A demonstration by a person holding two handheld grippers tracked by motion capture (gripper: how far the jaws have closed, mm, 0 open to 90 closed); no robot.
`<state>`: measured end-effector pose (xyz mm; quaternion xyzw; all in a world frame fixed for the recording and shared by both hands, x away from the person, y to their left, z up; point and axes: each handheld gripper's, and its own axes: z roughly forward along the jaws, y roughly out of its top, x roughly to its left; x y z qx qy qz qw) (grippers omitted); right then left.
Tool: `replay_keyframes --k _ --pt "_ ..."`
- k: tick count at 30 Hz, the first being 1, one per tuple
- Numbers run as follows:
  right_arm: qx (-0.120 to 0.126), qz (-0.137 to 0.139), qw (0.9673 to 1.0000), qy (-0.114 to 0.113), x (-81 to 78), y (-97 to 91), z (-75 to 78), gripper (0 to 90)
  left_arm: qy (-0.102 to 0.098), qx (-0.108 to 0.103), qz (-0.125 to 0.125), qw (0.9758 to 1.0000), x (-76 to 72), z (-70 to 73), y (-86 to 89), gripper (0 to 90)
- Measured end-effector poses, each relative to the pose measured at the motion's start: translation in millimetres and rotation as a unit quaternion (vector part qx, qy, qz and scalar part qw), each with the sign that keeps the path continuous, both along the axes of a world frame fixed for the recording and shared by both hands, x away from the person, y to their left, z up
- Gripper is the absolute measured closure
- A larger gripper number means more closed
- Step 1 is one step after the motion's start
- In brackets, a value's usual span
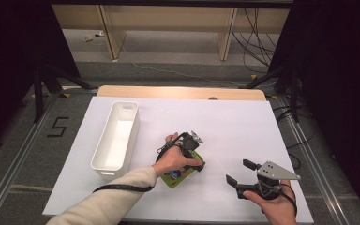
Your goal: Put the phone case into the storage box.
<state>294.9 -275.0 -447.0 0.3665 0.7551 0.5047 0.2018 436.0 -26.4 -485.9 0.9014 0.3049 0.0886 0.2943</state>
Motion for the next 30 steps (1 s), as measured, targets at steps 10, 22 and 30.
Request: replay_keyframes --k 10,22,30 --pt "0.0 0.002 1.0 0.001 -0.1 0.1 0.0 14.6 0.006 0.002 0.002 1.0 1.5 -0.7 -0.7 0.8" --pt "-0.001 0.003 1.0 0.001 -0.1 0.0 -0.1 14.6 0.01 0.001 0.004 0.9999 3.0 -0.8 -0.9 0.9" --pt "-0.001 0.003 1.0 0.002 -0.2 0.1 0.0 14.6 0.01 0.002 0.007 0.9999 3.2 -0.4 -0.7 2.1"
